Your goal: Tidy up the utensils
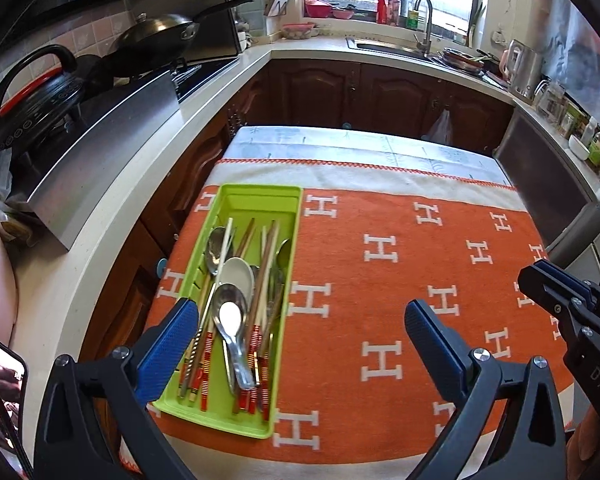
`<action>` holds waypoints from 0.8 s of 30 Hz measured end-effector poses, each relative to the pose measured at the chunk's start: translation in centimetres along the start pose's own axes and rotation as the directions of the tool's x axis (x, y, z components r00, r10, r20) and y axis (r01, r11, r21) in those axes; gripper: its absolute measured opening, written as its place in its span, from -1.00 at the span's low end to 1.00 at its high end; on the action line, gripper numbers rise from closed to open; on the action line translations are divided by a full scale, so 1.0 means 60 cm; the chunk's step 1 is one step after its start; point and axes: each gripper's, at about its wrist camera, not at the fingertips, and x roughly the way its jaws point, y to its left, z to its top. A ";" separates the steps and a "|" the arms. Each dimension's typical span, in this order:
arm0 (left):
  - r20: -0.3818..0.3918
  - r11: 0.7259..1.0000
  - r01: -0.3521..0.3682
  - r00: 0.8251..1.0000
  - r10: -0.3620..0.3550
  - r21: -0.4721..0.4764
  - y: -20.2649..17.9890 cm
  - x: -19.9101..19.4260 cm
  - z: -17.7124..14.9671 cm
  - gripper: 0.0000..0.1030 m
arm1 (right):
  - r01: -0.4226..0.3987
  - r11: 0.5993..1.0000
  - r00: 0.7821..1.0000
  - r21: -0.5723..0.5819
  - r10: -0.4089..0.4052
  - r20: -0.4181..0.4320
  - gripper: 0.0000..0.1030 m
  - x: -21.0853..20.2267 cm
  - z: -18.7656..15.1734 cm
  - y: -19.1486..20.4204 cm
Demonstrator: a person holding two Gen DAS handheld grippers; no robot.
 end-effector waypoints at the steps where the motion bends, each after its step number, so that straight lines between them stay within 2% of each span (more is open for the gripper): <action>1: 0.001 1.000 0.002 1.000 -0.002 0.004 -0.007 -0.001 0.001 0.98 | 0.000 1.000 1.000 0.011 0.000 0.000 -0.66 -0.006 -0.001 -0.007; 7: -0.011 0.999 0.033 0.999 -0.033 0.003 -0.037 -0.008 -0.001 0.98 | -0.002 0.998 1.000 0.057 0.002 -0.001 -0.65 -0.028 -0.011 -0.031; 15: 0.026 1.000 0.028 0.999 -0.029 0.008 -0.056 -0.025 -0.008 0.98 | 0.002 0.995 1.000 0.096 -0.004 0.016 -0.64 -0.044 -0.023 -0.042; 24: 0.034 0.999 0.034 0.999 -0.034 0.002 -0.067 -0.028 -0.014 0.98 | -0.015 0.993 1.000 0.119 0.015 0.000 -0.63 -0.043 -0.032 -0.049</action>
